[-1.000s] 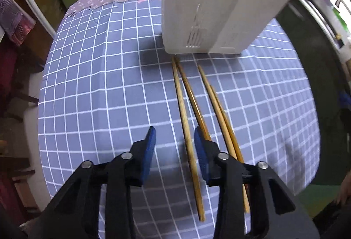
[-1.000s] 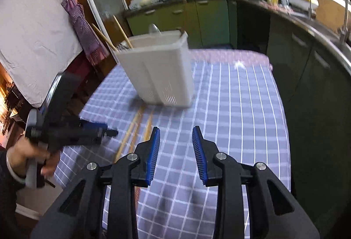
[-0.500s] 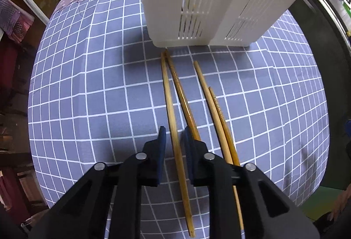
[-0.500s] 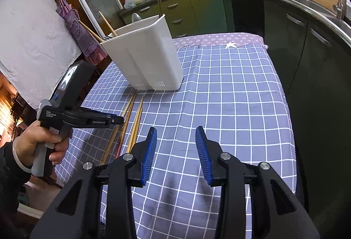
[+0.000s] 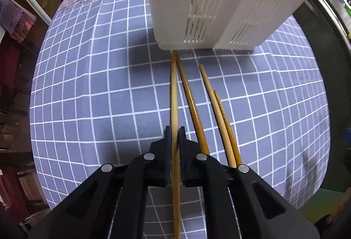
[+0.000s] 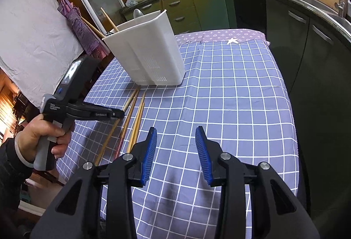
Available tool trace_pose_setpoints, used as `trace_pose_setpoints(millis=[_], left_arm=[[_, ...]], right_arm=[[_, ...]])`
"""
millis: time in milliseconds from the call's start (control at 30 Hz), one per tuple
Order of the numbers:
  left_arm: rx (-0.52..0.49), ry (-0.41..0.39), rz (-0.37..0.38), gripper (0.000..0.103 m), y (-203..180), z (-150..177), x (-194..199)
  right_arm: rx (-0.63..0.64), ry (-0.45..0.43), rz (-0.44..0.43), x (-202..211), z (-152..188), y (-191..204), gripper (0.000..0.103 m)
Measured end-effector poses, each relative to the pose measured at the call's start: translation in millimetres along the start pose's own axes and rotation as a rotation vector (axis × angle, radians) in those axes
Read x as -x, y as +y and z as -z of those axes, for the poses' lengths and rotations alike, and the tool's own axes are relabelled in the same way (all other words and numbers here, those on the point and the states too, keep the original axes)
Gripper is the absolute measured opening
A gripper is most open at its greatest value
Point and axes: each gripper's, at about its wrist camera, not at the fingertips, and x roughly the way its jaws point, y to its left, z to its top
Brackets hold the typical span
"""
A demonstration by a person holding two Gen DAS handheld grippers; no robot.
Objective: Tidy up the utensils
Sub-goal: 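Grasp a wooden chopstick with the left gripper while the right gripper grasps another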
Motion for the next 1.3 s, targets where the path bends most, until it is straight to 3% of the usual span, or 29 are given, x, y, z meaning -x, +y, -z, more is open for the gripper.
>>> trace_pose_setpoints(millis=[200,500,533,600,800,1300], left_arm=[[-0.008,-0.105,0.027,0.007,10.9,14.0,45.5],[-0.036,-0.323,0.026,0.007,33.1,66.6,125.2],[-0.042,-0.351,0.017,0.007,34.8,73.6,131.9],[-0.049,-0.378,0.012,0.007,35.9,84.5,139.1],[-0.068,-0.431,0.027,0.007,42.0,107.3,152.6],[-0.079,-0.465,0.042,0.007,50.1,120.9,161.4]], right_arm=[[0.046,0.063,-0.006,-17.2,-5.0,15.4,0.037],[0.146,0.22,0.003,-78.4,-20.4,55.7,0.038],[0.15,0.237,-0.003,-84.7,-22.1,58.5,0.036],[0.156,0.285,-0.002,-103.3,-27.5,65.3,0.018],[0.16,0.372,0.017,-141.8,-33.7,78.9,0.014],[0.22,0.429,0.11,-174.5,-32.4,100.2,0.014]])
